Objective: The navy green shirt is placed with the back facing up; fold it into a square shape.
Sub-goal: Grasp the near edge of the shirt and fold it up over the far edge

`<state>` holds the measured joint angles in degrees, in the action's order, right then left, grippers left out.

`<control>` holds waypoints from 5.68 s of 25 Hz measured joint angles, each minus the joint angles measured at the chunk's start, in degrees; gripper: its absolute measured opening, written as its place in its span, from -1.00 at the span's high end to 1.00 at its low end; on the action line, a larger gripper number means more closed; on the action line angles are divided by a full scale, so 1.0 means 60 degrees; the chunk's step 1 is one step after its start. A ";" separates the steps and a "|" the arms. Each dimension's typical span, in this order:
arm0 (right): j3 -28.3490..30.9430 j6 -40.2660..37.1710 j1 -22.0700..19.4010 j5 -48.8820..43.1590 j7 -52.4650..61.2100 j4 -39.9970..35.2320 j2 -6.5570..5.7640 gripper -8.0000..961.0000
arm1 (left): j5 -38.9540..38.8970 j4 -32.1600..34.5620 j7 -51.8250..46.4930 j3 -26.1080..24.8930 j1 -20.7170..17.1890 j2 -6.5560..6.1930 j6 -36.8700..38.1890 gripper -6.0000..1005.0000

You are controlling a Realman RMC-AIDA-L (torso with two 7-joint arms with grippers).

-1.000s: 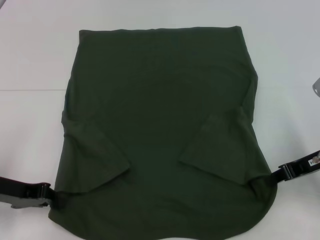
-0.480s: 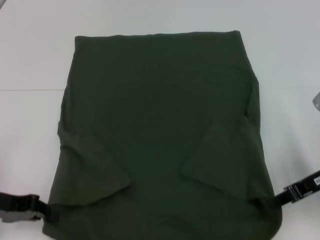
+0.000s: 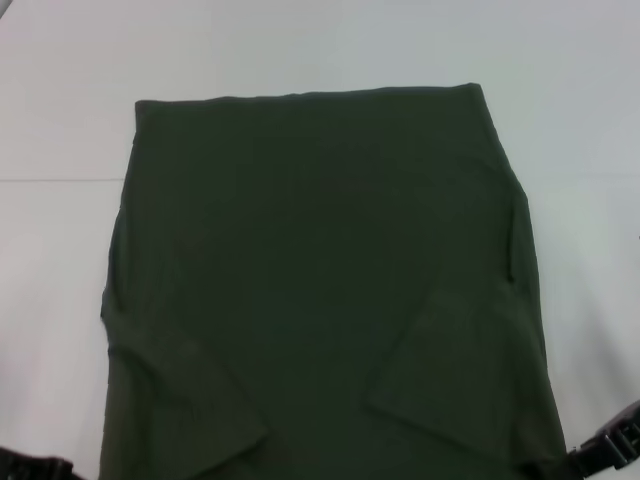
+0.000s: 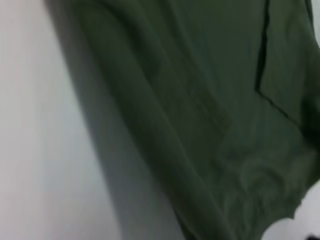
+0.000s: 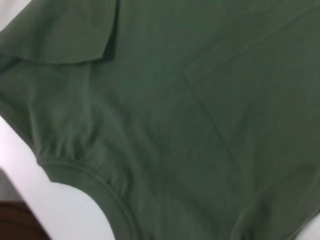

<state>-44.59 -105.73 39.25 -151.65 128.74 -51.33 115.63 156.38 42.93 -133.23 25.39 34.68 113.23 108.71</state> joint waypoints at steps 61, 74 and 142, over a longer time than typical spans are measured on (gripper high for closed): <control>0.3620 0.4300 -0.0950 0.4837 -0.1775 0.2902 0.0117 0.81 | -0.4139 -0.1513 0.1521 -0.4433 -0.1064 -0.0249 -0.2151 0.86; 0.3684 0.5660 -0.1113 0.6087 -0.2352 0.3430 0.0314 0.81 | -0.4870 -0.2038 0.2081 -0.4354 -0.0950 -0.0102 -0.3093 0.84; 0.2742 0.9581 -0.0261 0.7786 -0.3794 0.4113 0.0662 0.81 | -0.5866 -0.3019 0.4961 -0.4304 0.0790 0.1027 -0.7963 0.78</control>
<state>-28.14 -48.25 37.69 -104.93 105.97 -26.66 119.60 121.19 24.81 -103.47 -0.44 39.42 119.39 60.93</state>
